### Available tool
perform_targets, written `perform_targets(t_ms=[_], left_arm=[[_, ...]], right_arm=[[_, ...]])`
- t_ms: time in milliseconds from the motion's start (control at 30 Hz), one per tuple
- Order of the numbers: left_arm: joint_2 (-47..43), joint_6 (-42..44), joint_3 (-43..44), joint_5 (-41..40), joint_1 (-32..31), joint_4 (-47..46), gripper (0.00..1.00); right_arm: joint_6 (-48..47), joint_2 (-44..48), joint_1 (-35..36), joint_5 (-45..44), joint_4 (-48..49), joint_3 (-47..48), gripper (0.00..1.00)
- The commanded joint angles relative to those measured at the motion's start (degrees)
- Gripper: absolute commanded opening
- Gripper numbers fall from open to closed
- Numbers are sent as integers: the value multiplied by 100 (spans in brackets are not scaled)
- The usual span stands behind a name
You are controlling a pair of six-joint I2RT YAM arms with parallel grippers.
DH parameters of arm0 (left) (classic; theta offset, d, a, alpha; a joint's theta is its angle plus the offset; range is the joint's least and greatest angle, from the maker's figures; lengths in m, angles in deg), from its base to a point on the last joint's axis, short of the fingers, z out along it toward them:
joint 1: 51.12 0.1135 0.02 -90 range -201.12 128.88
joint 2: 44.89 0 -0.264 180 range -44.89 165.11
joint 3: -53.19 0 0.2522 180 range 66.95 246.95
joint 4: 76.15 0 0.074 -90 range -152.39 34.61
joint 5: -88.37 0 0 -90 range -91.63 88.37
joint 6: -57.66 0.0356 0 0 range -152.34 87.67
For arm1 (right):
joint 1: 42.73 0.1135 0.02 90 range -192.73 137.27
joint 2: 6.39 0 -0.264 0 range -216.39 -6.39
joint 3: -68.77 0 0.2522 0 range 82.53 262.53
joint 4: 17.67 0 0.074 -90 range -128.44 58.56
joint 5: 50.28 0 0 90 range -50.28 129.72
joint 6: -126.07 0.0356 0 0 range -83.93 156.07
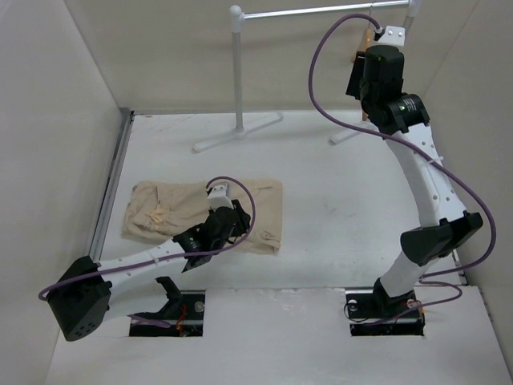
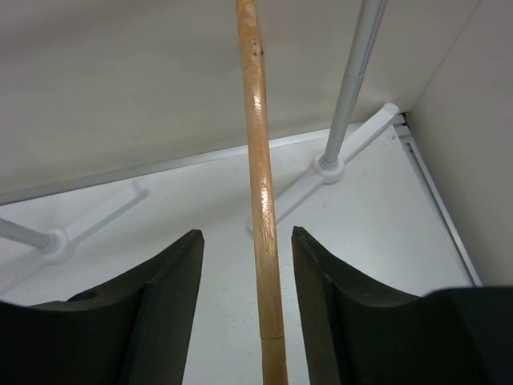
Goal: Place the trousers on the hanger
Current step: Pick up the hanger from the clothesline.
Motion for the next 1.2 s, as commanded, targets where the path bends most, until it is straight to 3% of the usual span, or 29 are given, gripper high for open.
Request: perform_targets(t_ms=[0, 167, 433, 600, 833, 1167], left_arm=[[20, 45, -40, -108, 33, -194, 33], [46, 37, -49, -91, 51, -194, 33], [134, 19, -23, -91, 60, -211, 33], [134, 10, -5, -91, 86, -220, 33], [125, 10, 56, -91, 104, -220, 34], [99, -16, 170, 23, 156, -220, 37]], right_arm=[[-100, -87, -81, -184, 84, 42, 51], [-108, -201, -134, -202, 128, 15, 49], [-152, -237, -160, -202, 461, -11, 16], [-424, 70, -134, -289, 1216, -239, 7], [-662, 756, -108, -360, 2166, -740, 1], [-970, 1310, 94, -579, 2676, -1538, 1]])
